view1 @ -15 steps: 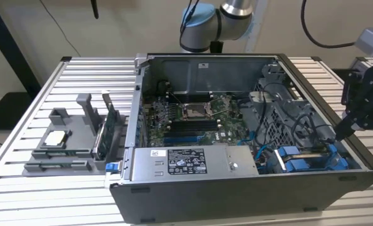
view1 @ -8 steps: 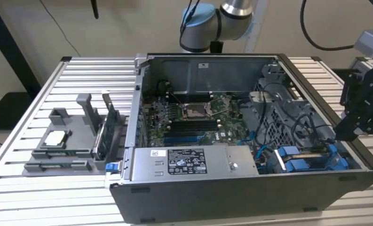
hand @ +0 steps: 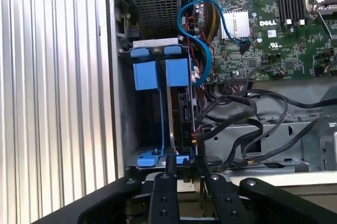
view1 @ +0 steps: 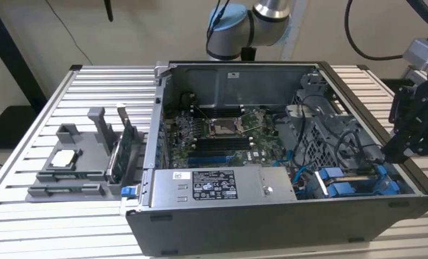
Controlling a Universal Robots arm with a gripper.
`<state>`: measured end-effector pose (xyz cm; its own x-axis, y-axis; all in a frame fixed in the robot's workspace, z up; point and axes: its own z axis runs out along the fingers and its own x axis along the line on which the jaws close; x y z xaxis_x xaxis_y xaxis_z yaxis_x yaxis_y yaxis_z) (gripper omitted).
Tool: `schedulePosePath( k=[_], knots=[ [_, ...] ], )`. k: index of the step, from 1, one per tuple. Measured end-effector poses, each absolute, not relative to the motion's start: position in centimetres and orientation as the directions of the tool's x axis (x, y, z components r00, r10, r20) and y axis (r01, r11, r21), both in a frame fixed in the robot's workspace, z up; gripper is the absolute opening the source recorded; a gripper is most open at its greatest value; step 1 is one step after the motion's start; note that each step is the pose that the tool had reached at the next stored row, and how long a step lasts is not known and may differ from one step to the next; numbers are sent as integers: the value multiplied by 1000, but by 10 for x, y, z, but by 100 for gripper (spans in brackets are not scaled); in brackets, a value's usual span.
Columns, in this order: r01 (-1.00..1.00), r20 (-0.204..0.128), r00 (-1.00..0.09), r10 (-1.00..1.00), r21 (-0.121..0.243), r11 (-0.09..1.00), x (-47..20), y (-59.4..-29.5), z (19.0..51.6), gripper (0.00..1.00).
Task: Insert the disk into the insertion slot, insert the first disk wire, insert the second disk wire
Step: 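Insert the second disk wire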
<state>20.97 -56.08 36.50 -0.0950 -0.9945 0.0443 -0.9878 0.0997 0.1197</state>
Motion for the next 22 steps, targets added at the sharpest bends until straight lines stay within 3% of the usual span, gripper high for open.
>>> schedulePosePath(
  k=[2, 22],
  knots=[
    [-986, 42, -112, -993, 120, 116, 210, -563, 365, 18],
    [-986, 23, -128, -992, 105, 129, 187, -561, 386, 16]
  ],
)
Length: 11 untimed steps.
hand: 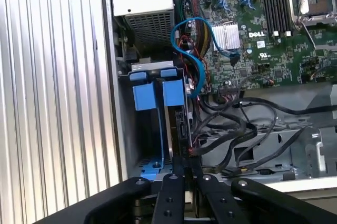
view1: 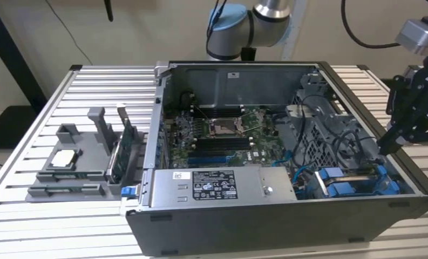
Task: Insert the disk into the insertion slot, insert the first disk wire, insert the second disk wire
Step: 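Insert the second disk wire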
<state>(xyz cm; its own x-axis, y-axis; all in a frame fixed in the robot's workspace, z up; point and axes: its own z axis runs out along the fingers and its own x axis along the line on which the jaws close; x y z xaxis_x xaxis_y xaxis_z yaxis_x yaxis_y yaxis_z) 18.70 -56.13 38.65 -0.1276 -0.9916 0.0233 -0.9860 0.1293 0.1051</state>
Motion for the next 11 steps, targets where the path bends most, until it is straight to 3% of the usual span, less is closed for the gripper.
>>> schedulePosePath(
  k=[11],
  knots=[
    [-989, 8, -129, -992, 70, 129, 160, -550, 392, 16]
  ],
)
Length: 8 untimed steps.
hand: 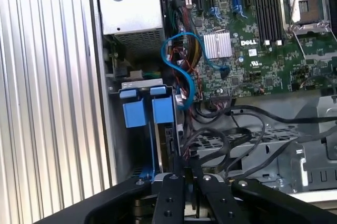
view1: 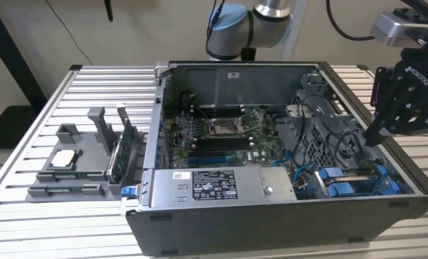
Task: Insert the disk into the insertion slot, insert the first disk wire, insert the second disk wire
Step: 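Insert the second disk wire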
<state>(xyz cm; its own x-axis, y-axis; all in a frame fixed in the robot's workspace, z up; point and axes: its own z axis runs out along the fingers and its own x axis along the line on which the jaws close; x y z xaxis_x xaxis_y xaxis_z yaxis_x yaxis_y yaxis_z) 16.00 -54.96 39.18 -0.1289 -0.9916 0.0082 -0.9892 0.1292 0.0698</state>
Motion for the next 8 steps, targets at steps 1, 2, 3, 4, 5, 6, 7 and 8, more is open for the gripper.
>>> schedulePosePath(
  k=[1, 2, 3, 4, 5, 6, 7, 8],
  knots=[
    [-989, 6, -129, -992, 68, 129, 156, -549, 392, 16],
    [-989, 3, -129, -992, 66, 129, 152, -548, 392, 16],
    [-990, 0, -129, -992, 62, 129, 148, -548, 392, 16],
    [-990, -2, -129, -992, 56, 129, 144, -548, 392, 16],
    [-991, -6, -129, -992, 49, 129, 139, -548, 392, 16],
    [-991, -11, -129, -992, 41, 128, 135, -548, 391, 16],
    [-991, -15, -129, -992, 33, 128, 133, -549, 391, 16],
    [-991, -16, -129, -992, 26, 128, 131, -550, 390, 16]
  ],
)
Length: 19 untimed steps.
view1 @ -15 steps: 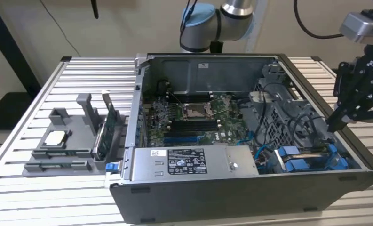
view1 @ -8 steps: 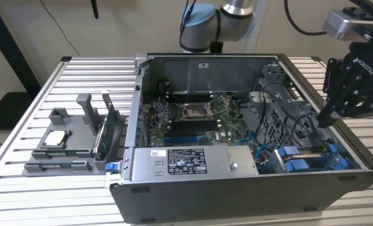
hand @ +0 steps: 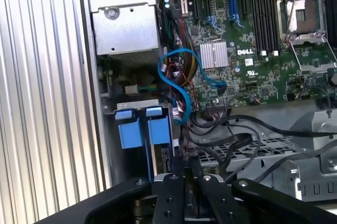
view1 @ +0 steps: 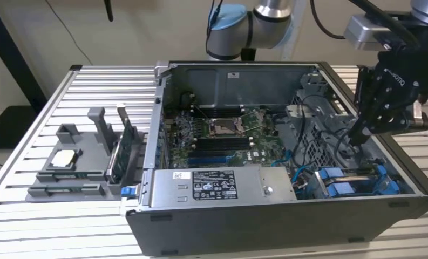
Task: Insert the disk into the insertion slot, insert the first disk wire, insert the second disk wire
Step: 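Insert the second disk wire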
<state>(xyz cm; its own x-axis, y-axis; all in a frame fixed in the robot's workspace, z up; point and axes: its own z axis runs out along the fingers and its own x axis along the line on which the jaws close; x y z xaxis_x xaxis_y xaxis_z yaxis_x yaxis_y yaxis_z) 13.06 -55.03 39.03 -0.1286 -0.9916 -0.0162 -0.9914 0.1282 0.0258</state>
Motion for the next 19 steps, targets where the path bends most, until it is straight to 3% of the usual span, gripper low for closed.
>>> schedulePosePath(
  k=[13, 19],
  knots=[
    [-995, -23, -97, -995, 8, 97, 121, -559, 381, 16],
    [-996, -28, -83, -996, -35, 84, 116, -560, 377, 16]
  ],
)
